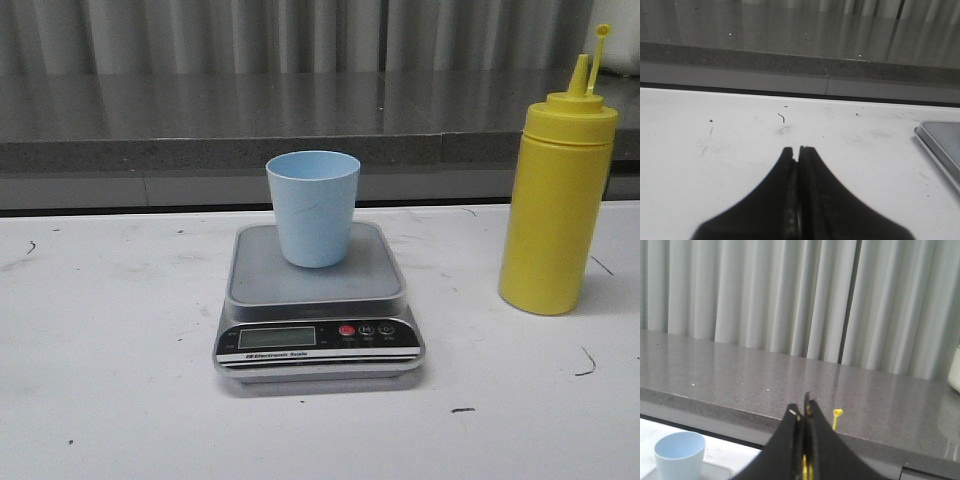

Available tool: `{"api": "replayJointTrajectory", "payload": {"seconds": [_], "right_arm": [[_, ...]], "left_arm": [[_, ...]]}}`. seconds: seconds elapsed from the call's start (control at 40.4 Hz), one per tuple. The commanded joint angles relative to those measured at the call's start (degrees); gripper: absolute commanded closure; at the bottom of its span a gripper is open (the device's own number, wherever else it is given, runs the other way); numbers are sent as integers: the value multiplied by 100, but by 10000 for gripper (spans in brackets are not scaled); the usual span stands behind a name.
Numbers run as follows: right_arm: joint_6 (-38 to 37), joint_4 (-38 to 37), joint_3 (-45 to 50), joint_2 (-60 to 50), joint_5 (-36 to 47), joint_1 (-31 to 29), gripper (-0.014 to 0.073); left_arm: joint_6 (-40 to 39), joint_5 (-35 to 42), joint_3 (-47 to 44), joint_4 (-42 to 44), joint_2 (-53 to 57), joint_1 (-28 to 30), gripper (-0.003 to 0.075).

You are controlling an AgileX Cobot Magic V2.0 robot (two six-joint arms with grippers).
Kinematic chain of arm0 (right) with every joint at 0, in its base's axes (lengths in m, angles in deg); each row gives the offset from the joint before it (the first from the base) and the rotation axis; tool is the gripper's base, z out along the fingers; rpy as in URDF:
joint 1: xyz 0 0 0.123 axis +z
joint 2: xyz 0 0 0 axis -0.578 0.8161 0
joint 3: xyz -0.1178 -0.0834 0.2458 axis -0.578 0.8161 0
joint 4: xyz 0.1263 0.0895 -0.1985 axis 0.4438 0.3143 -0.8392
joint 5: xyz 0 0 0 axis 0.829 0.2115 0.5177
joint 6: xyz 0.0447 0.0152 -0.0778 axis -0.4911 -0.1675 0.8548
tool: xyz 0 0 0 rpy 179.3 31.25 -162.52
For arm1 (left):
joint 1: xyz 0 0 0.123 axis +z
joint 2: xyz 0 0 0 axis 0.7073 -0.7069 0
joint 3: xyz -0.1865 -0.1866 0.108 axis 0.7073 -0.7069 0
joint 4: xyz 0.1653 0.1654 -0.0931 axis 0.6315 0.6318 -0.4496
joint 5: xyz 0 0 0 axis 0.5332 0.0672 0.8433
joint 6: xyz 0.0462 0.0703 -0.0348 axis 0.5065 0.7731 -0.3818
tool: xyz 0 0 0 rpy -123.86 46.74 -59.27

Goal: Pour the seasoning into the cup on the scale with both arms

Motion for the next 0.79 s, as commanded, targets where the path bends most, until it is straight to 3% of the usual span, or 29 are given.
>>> {"api": "replayJointTrajectory", "payload": {"seconds": [0.0,0.173,0.248,0.347,0.47,0.768], "right_arm": [[-890,-1430,-5,35,-535,-293,664],[-3798,-4330,186,35,-2281,-1102,664],[-5334,-5150,297,35,-2739,-1516,664],[-6819,-6026,517,13,-2773,-2006,664],[-7458,-6800,858,-325,-2451,-2298,664],[-7458,-6903,1794,-1346,-1708,-2652,664]], "left_arm": [[3,448,-132,-9,101,16,740],[3,448,-132,-9,101,16,740],[3,448,-132,-9,101,16,740],[3,448,-132,-9,101,16,740],[3,448,-132,-9,101,16,740],[3,448,-132,-9,101,16,740]]}}
